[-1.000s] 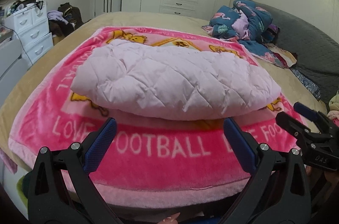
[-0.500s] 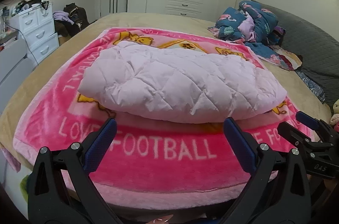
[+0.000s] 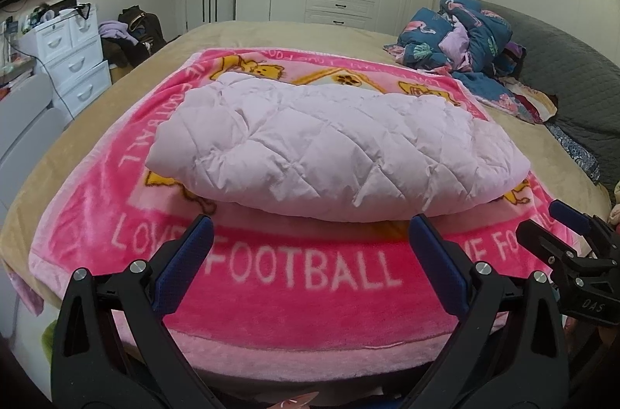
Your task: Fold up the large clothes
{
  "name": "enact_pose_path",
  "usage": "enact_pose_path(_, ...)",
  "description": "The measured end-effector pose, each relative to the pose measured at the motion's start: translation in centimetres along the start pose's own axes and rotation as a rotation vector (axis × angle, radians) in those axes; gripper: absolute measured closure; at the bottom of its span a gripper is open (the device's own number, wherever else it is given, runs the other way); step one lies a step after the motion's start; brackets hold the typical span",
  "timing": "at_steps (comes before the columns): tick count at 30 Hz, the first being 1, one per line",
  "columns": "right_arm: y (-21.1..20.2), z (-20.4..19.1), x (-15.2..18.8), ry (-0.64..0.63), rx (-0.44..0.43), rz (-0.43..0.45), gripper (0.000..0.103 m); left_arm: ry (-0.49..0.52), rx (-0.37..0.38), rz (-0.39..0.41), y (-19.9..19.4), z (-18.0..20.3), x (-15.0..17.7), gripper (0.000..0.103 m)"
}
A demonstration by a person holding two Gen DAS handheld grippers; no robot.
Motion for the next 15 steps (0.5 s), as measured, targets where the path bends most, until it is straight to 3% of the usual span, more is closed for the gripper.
enact_pose_path(15,0.01,0.07,-0.01,-0.002,0.000,0.001,0.004,0.006,-0.009,0.002,0.06,-0.10,-0.03,0.009)
Point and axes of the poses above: each gripper's, at about its wrist camera, not at the fingertips, and y roughly the way its jaws point, z to its right, x to its underside, the point moved 9 cm from there along y, roughly the way its jaws point, and after that the axes turned 15 degrees about -x, right-handed, at the moved point
